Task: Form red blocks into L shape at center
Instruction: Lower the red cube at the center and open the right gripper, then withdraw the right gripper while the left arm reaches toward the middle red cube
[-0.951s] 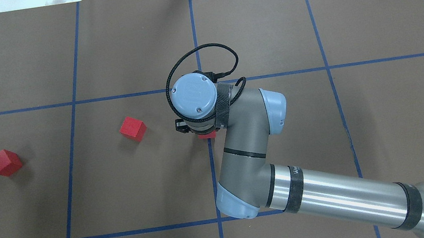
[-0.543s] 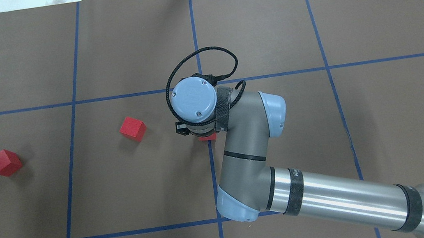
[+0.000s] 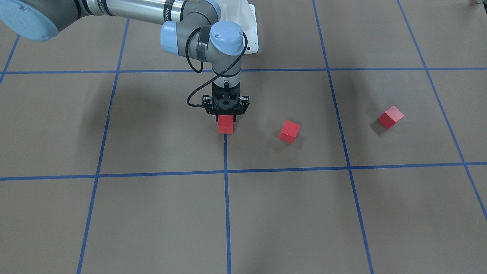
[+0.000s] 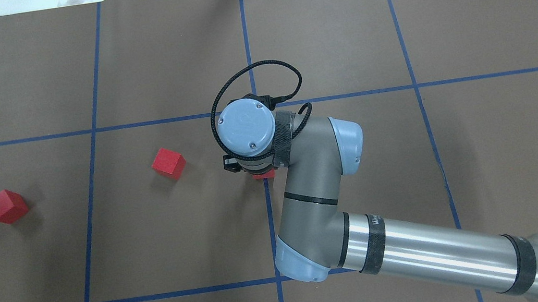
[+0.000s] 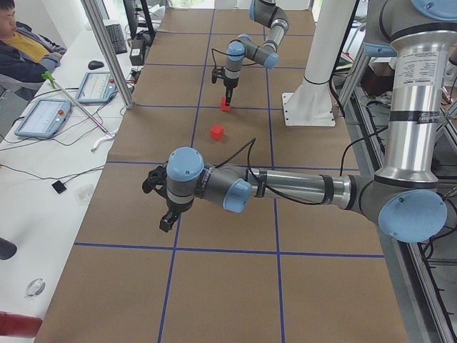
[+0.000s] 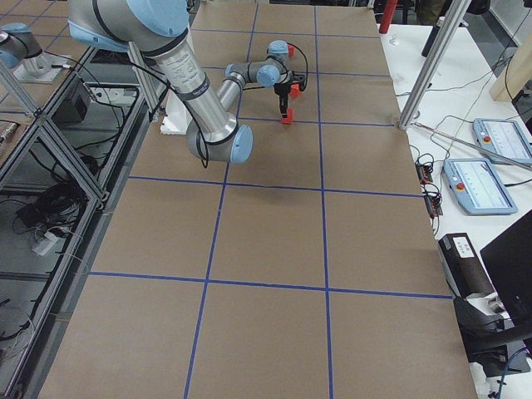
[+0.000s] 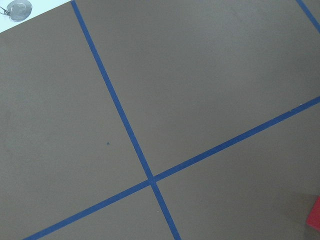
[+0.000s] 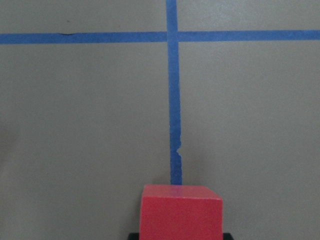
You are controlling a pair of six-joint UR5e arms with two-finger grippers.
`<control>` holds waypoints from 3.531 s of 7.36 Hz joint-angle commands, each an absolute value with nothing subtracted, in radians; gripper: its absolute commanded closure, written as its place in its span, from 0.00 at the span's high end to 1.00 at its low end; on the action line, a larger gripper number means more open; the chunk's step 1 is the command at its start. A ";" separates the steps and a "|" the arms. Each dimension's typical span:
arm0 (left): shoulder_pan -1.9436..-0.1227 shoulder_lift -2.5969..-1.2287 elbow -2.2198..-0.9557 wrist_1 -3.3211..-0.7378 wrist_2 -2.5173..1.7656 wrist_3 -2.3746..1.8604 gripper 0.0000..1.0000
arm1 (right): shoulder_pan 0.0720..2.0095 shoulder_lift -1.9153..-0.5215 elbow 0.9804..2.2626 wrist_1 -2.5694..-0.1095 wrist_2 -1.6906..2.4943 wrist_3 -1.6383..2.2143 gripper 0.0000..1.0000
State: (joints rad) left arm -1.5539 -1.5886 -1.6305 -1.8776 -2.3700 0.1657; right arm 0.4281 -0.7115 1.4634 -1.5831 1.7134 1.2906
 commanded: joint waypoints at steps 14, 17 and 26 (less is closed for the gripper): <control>-1.403 -1.738 -1.583 -2.018 -2.370 0.004 1.00 | 1.010 -1.050 1.701 -1.577 2.084 0.728 0.99; -1.232 -1.860 -1.598 -2.020 -2.361 -0.292 1.00 | 1.239 -1.239 1.686 -1.577 2.210 0.327 0.99; -0.740 -2.129 -1.552 -1.847 -2.100 -0.627 1.00 | 1.324 -1.443 1.686 -1.571 2.206 0.204 0.99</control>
